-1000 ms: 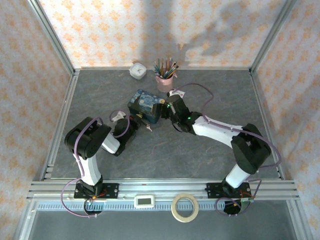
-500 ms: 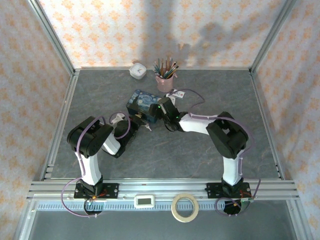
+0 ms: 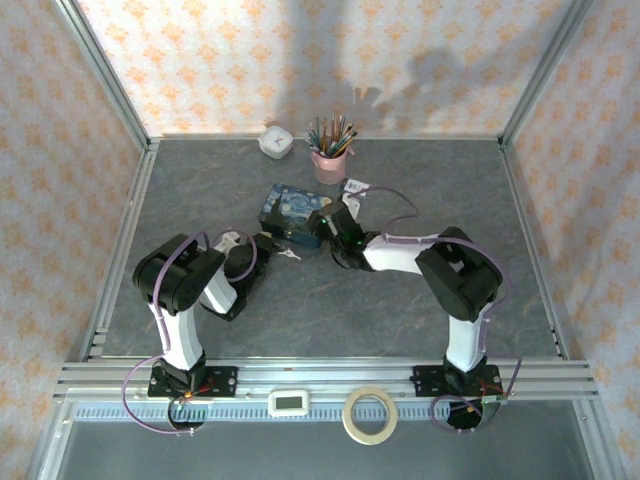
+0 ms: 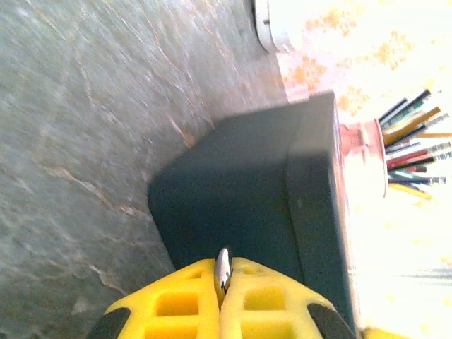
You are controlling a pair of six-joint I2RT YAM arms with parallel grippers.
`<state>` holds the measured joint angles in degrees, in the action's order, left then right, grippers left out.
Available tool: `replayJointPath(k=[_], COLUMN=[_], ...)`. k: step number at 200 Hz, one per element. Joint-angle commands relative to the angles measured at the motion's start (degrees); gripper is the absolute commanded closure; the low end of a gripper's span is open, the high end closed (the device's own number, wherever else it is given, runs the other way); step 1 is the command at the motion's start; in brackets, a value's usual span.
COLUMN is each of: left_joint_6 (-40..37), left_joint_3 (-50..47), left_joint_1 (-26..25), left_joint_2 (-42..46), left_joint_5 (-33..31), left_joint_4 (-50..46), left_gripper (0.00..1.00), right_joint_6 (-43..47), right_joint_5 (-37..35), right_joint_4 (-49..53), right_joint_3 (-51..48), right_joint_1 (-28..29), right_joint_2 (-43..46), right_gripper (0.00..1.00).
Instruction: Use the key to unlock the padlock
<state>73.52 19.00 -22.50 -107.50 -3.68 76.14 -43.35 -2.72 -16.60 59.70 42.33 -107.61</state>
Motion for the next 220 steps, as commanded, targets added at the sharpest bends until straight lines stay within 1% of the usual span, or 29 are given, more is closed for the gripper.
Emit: replayJointPath(k=[1,10,21,35,37,48,67,82,88,97,116,142,170,193,220], left_joint_6=[1.21,0.9,0.52,-0.76,-0.99,-2.31,-4.99,-8.72,-10.53,-13.59,-19.98,-26.46,-28.99,-29.75,-28.78], left_joint_3=[0.06,0.48,0.93,0.79,0.71,-0.06,-1.92,-2.7,-2.71,-2.34,-0.37,1.77,1.38,-0.36,-3.53], left_joint_1=[0.27,0.38,0.67,1.35,1.46,2.3,4.3,5.89,6.36,6.84,7.29,7.57,7.82,7.82,7.82], left_joint_2=[0.98,1.11,1.56,3.13,3.47,5.8,11.29,16.68,19.03,22.48,30.14,39.57,47.24,50.79,51.63], left_joint_5=[-4.49,-4.03,-2.8,-0.83,-0.46,1.44,5.6,9.28,10.5,12.31,13.87,13.07,12.49,12.19,10.64], left_joint_4=[3.75,5.59,4.98,4.46,3.16,0.6,-4.34,-11.66,-14.96,-21.51,-37.11,-56.25,-69.65,-75.76,-77.03], left_gripper=[1.0,1.0,1.0,1.0,1.0,1.0,1.0,1.0,1.0,1.0,1.0,1.0,1.0,1.0,1.0], right_joint_6=[-0.96,-0.41,0.58,2.48,2.79,4.81,9.79,13.65,15.26,17.26,20.04,21.28,21.2,20.33,19.4], right_joint_5=[-4.13,-4.14,-4.28,-4.46,-4.5,-4.91,-4.94,-4.74,-4.82,-5.0,-6.61,-10.61,-15.26,-17.5,-18.6], right_joint_4=[4.21,4.36,4.86,5.0,5.0,4.61,3.95,4.31,4.98,6.23,8.98,10.4,11.9,11.33,11.28], right_joint_3=[-2.4,-2.12,-1.43,-0.78,-0.74,-0.65,-0.81,-0.65,-0.57,-0.25,-0.48,-3.2,-5.98,-8.73,-10.37], right_joint_1=[-0.41,-0.41,-0.4,-0.47,-0.44,-0.4,-0.41,-0.49,-0.48,-0.49,-0.49,-0.57,-0.75,-0.97,-1.19], right_joint_2=[0.71,0.82,0.89,1.61,1.77,3.16,6.47,8.61,9.5,10.43,12.31,15.48,18.28,20.3,21.58], right_gripper=[0.47,0.47,0.47,0.44,0.44,0.41,0.3,0.24,0.2,0.15,0.0,0.0,0.0,0.0,0.0])
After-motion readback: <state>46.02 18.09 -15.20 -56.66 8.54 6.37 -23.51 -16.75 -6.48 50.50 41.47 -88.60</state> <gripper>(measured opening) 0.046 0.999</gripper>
